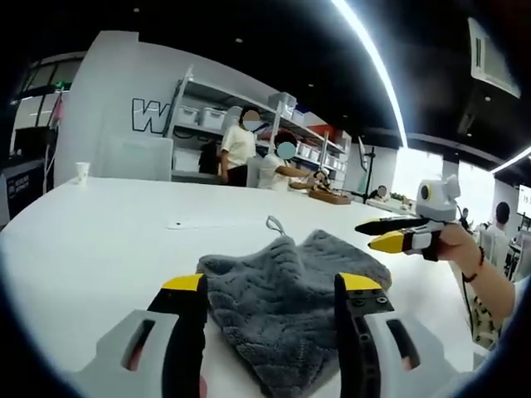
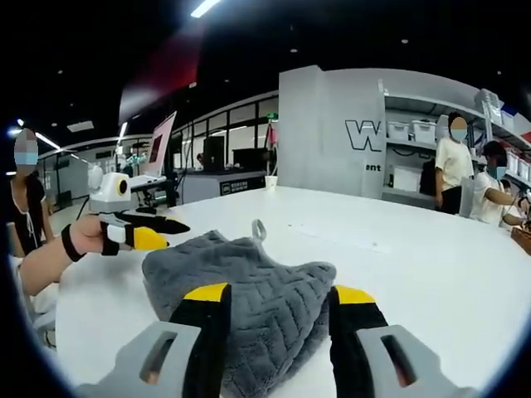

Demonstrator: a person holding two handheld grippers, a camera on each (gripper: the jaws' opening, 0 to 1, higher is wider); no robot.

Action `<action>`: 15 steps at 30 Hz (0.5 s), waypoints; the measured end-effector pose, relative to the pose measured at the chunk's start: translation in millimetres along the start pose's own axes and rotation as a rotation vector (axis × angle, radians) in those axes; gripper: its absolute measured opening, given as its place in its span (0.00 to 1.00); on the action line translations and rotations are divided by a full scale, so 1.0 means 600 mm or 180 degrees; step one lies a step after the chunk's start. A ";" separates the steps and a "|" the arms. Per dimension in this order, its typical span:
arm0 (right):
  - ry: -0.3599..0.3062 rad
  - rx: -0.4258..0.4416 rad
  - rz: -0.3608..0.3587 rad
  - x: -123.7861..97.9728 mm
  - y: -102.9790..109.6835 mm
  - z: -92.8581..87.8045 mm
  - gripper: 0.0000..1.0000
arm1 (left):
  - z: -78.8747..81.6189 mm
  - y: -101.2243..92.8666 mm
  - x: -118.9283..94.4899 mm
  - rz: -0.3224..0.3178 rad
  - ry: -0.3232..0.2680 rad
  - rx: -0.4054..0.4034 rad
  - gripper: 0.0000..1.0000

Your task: Open the folded towel by lifting each exposed corner and separating the folded layers until the towel lies flat within the target outline without major curled edges

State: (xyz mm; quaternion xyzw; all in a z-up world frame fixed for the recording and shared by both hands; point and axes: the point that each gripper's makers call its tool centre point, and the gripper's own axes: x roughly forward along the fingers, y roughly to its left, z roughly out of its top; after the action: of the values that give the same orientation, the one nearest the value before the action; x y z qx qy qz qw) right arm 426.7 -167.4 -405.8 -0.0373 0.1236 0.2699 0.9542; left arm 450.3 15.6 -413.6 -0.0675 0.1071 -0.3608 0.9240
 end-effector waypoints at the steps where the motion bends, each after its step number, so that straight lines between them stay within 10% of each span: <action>1: 0.0006 0.0011 -0.0001 0.001 -0.001 -0.001 0.44 | 0.000 0.001 0.001 0.0011 0.0003 -0.0005 0.60; 15: 0.0139 0.0004 -0.0036 0.020 -0.014 -0.020 0.44 | -0.014 0.014 0.011 0.0110 0.0076 -0.0055 0.57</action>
State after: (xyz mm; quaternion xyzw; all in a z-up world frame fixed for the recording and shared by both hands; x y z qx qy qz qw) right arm 438.5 -169.9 -420.4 -0.0433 0.1444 0.2636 0.9528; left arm 458.4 16.9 -424.5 -0.0692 0.1224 -0.3446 0.9282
